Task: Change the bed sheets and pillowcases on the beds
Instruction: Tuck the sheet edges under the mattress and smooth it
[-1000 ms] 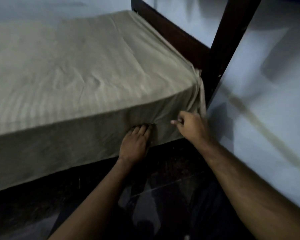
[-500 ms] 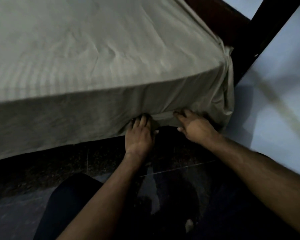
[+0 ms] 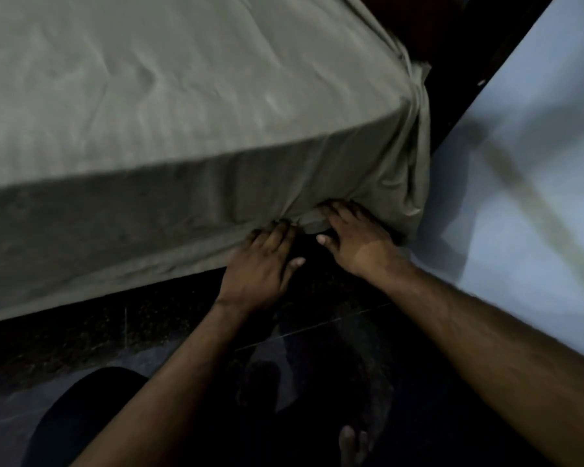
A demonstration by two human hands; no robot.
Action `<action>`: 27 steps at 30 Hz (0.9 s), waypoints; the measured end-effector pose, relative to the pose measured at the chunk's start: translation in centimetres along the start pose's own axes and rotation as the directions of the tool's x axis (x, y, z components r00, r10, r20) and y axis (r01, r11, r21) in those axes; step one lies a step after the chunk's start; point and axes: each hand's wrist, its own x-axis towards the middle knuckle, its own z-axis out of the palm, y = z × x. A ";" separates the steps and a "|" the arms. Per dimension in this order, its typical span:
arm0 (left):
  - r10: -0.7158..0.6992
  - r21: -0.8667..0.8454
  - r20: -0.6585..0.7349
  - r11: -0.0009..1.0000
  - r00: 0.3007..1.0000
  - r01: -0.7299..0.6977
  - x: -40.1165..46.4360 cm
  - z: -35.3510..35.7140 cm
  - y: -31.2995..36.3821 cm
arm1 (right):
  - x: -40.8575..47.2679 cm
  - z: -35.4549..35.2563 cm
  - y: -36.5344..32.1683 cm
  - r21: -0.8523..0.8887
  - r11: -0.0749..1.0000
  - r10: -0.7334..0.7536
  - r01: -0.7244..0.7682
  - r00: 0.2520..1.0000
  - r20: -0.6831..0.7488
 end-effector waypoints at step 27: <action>-0.241 -0.002 0.101 0.970 0.965 0.242 4.6 2.2 2.2 | -0.5 -2.7 4.0 0.107 0.987 0.108 -0.116 0.991 0.077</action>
